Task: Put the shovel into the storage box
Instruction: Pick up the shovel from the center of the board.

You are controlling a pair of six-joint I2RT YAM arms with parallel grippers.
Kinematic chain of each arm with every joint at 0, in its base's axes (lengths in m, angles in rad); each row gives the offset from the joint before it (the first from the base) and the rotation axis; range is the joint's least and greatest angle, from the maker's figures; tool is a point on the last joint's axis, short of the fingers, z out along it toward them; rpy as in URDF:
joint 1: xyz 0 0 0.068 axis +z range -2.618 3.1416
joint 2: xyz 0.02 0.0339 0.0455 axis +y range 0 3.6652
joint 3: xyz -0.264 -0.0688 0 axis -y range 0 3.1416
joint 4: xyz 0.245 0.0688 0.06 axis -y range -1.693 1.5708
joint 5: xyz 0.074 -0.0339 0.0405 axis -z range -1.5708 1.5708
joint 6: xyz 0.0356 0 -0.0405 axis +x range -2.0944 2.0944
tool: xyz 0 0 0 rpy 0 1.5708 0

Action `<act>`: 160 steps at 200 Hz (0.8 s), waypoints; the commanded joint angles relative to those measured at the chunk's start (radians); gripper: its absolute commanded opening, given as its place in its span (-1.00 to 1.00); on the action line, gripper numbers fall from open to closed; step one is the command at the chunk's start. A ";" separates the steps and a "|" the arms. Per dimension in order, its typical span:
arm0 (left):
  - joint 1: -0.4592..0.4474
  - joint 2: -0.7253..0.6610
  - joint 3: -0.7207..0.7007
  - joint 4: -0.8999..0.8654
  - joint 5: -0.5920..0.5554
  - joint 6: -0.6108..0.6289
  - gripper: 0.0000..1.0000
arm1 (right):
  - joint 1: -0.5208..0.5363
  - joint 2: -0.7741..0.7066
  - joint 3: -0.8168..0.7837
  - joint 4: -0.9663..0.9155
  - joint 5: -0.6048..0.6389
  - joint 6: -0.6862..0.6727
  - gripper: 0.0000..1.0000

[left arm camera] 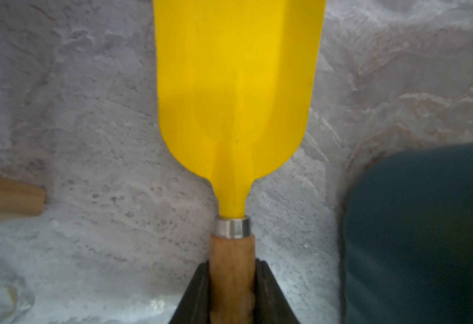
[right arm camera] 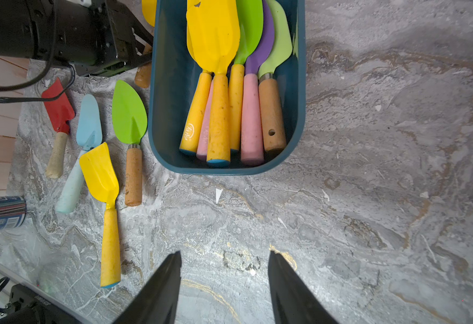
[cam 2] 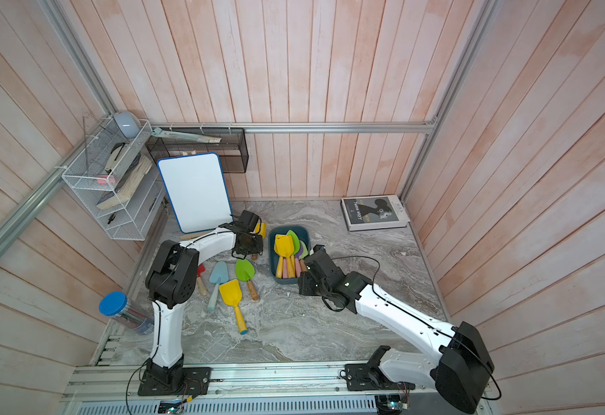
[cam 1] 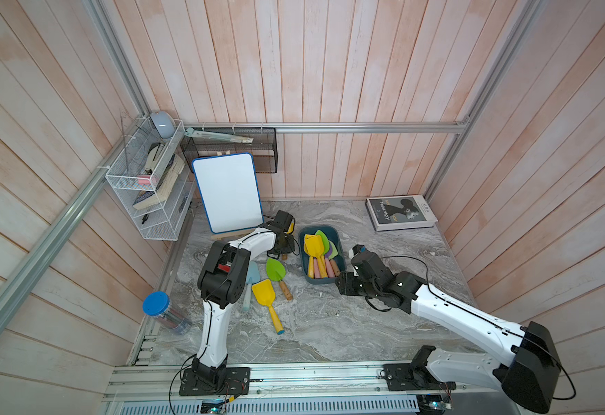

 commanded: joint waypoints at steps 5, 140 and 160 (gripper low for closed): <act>0.000 -0.012 -0.013 0.024 0.006 -0.007 -0.62 | -0.006 -0.023 -0.013 -0.022 0.021 0.007 0.12; -0.053 -0.264 -0.018 -0.072 -0.007 0.001 -0.63 | -0.112 0.004 0.091 0.068 -0.078 -0.097 0.11; -0.080 -0.294 -0.004 -0.112 -0.007 -0.001 -0.63 | -0.134 0.050 0.165 0.070 -0.105 -0.143 0.10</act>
